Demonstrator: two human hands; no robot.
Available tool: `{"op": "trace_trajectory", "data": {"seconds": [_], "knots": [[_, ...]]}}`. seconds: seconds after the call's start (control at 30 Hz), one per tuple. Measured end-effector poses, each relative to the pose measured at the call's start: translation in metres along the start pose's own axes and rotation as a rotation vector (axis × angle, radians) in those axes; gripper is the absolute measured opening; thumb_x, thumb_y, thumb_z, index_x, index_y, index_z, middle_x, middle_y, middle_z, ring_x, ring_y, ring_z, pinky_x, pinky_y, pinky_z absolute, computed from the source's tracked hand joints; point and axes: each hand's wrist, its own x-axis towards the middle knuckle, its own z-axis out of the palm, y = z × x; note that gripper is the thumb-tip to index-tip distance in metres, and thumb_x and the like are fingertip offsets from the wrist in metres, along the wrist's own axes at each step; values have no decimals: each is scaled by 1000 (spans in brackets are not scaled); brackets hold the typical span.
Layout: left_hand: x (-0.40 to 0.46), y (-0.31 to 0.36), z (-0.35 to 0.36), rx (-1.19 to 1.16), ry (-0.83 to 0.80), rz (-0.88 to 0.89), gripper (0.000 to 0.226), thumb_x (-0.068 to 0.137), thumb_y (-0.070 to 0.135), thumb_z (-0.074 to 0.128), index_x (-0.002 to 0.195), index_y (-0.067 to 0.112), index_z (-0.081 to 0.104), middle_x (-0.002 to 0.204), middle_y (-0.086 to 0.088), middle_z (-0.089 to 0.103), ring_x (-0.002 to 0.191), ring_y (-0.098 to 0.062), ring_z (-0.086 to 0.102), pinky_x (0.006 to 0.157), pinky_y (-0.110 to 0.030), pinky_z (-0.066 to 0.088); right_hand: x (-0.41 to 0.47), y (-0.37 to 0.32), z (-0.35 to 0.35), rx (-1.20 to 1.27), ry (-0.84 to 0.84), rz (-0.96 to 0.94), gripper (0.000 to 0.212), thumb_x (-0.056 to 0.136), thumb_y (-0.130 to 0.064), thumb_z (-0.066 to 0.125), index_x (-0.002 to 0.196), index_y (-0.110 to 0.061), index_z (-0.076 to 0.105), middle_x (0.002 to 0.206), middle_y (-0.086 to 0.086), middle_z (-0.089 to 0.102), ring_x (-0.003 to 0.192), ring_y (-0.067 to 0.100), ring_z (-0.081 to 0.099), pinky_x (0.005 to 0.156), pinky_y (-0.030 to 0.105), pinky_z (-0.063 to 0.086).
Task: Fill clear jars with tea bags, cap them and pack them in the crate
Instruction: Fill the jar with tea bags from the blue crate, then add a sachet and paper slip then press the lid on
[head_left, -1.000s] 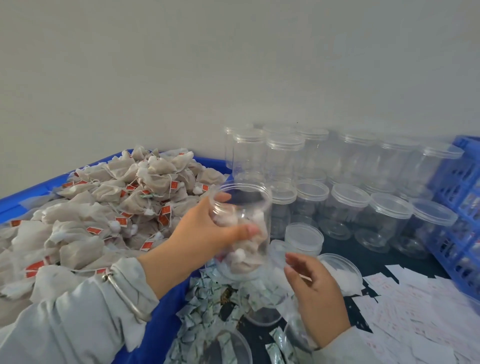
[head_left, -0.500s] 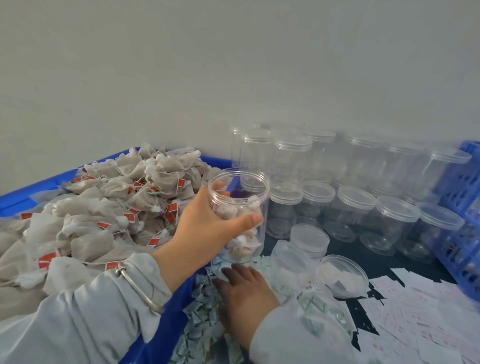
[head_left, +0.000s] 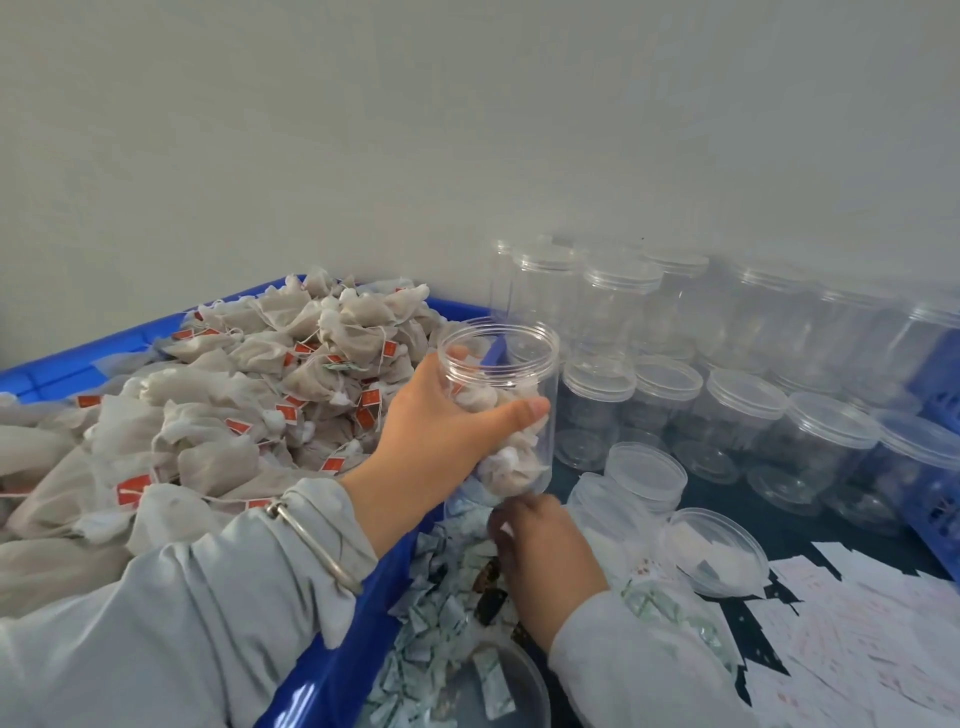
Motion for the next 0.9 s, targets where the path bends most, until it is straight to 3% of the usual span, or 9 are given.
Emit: {"op": "trace_trajectory", "data": {"seconds": [0.07,0.2,0.3,0.37,0.47,0.6,0.7,0.77,0.9], "knots": [[0,-1,0,-37,28,5,73,40,63,82,101,46,45,104,13,64,95,-9,64,81,-32,54,-1,11,-6,181,60,170,12,93,-13,53,88,-20,61,91,-7,56,92,13,52,72,17,36],[1,-2,0,-71,3,-2,91,36,67,81,115,41,43,109,2,65,92,-24,65,78,-43,55,-1,30,-36,468,258,426,24,92,-16,59,72,-30,54,75,-14,61,74,3,59,61,8,40],[-2,-3,-1,22,-136,35,89,37,69,82,113,42,44,97,14,68,85,-2,66,74,-19,54,4,35,-71,589,442,494,22,88,-14,61,73,-29,58,72,-10,65,73,8,64,71,26,53],[-6,0,1,177,-254,82,90,38,69,77,116,42,43,95,22,64,85,16,58,66,1,44,9,31,-96,618,590,431,21,86,-13,62,73,-29,59,70,-11,66,68,4,64,70,26,54],[-12,4,4,315,-375,112,97,36,74,74,122,46,38,104,27,58,90,18,54,67,1,41,17,19,-127,646,740,232,24,86,-11,63,75,-31,60,71,-12,65,65,1,64,65,13,51],[-22,7,9,343,-486,132,78,41,72,77,106,58,36,100,35,59,87,17,57,68,2,39,24,-3,-140,422,684,-37,12,82,-13,65,78,-24,66,70,-16,64,67,1,61,63,4,44],[-25,8,14,332,-526,153,68,54,58,83,108,50,43,90,44,57,68,15,58,60,1,38,24,-8,-134,186,639,-143,7,76,-5,66,79,-5,72,70,1,68,60,6,59,64,11,45],[-26,7,15,313,-525,153,63,57,52,85,108,44,48,80,41,59,64,16,57,58,1,38,22,-6,-130,112,603,-177,7,75,-1,69,80,-2,73,72,6,70,61,15,63,64,18,46],[-22,4,13,278,-469,128,75,47,64,83,111,47,47,93,32,64,77,16,59,68,-8,47,14,1,-136,153,554,-136,14,80,-9,64,86,-4,75,74,4,70,64,15,63,64,21,48]]}}
